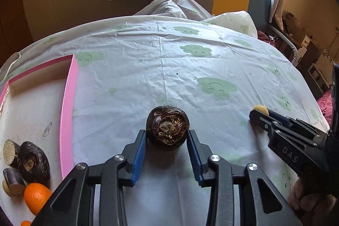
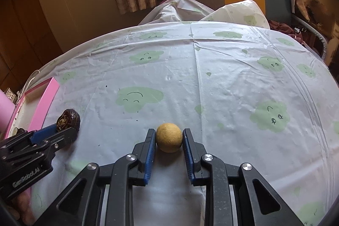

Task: Organize fruits
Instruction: 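Grasp the dark round root with the left gripper, then lower the dark round root into the tray with the left gripper and release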

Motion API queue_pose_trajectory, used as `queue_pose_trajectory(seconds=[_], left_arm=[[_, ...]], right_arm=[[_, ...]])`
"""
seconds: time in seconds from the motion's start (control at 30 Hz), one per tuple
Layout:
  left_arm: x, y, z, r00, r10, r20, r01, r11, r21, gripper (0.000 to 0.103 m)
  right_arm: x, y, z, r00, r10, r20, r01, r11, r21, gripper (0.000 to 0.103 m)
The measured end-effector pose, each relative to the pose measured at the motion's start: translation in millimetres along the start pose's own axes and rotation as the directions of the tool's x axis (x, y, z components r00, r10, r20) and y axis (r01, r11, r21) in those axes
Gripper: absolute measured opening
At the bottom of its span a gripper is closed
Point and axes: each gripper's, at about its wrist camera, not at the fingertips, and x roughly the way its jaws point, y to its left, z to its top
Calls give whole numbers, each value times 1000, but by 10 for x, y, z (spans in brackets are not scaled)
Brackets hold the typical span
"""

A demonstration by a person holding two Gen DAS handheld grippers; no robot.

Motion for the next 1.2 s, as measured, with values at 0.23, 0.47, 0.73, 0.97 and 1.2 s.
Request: queue_pose_trajectory(seconds=[0.23, 0.47, 0.73, 0.97, 1.2], left_arm=[[-223, -72, -193, 1000, -7, 18, 6, 1000, 25, 39], [-421, -77, -314, 999, -25, 38, 25, 1000, 18, 39], [-692, 82, -386, 996, -6, 85, 8, 1000, -16, 39], [-890, 396, -429, 992, 41, 122, -32, 996, -78, 39], [-1058, 826, -486, 985, 95, 147, -68, 982, -176, 39]], right_arm=[[-34, 31, -31, 1000, -16, 1, 16, 1000, -17, 25], [-134, 40, -139, 1000, -20, 6, 20, 1000, -24, 25], [-179, 74, -220, 1000, -29, 12, 29, 999, -38, 25], [-172, 91, -231, 999, -41, 15, 41, 998, -47, 25], [-168, 105, -238, 999, -50, 15, 51, 997, -56, 25]])
